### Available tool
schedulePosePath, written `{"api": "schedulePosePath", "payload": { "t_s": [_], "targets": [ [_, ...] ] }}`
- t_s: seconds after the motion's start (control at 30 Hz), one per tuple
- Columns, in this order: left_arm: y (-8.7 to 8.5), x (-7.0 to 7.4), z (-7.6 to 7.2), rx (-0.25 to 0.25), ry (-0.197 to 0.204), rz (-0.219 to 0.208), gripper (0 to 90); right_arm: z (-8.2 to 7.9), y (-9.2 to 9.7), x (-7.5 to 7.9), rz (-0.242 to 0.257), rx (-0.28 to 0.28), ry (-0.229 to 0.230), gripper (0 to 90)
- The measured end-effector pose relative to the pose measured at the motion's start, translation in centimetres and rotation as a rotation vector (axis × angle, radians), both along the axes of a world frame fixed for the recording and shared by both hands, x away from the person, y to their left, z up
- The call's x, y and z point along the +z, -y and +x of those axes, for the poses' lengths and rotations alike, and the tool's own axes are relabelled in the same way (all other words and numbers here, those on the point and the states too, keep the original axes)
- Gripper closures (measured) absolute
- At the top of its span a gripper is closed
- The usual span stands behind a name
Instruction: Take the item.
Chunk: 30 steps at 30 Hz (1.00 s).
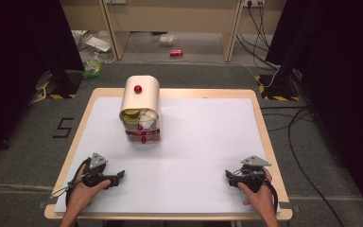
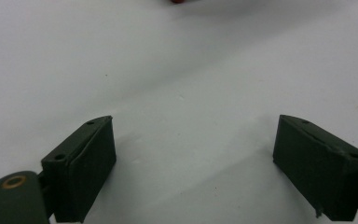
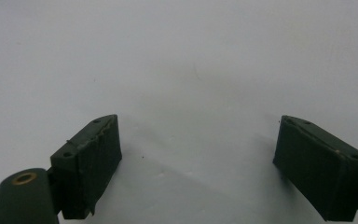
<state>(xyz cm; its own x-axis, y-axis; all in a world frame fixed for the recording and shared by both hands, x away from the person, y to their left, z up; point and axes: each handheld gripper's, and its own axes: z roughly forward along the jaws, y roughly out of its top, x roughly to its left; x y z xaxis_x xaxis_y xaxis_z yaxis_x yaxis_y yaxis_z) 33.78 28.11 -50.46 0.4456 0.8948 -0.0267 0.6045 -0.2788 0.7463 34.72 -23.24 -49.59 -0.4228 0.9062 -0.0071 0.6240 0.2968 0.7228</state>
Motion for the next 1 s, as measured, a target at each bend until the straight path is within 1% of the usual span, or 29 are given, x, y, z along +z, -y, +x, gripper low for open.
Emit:
{"api": "schedulePosePath", "payload": {
  "t_s": [0.6, 0.77, 1.0],
  "targets": [
    [0.00, 0.01, -0.03, -0.001, 0.004, -0.001, 12.6, 0.00, 0.00, 0.00, -0.001, 0.001, 0.000, 15.0],
    [0.24, 0.09, -0.29, -0.009, 0.027, 0.022, 15.1, 0.02, 0.02, 0.00, 0.000, 0.001, 0.000, 14.9],
    [0.24, 0.15, -0.37, -0.016, 0.035, 0.020, 15.9, 0.02, 0.03, 0.00, -0.001, 0.003, 0.000, 14.9]
  ]
}}
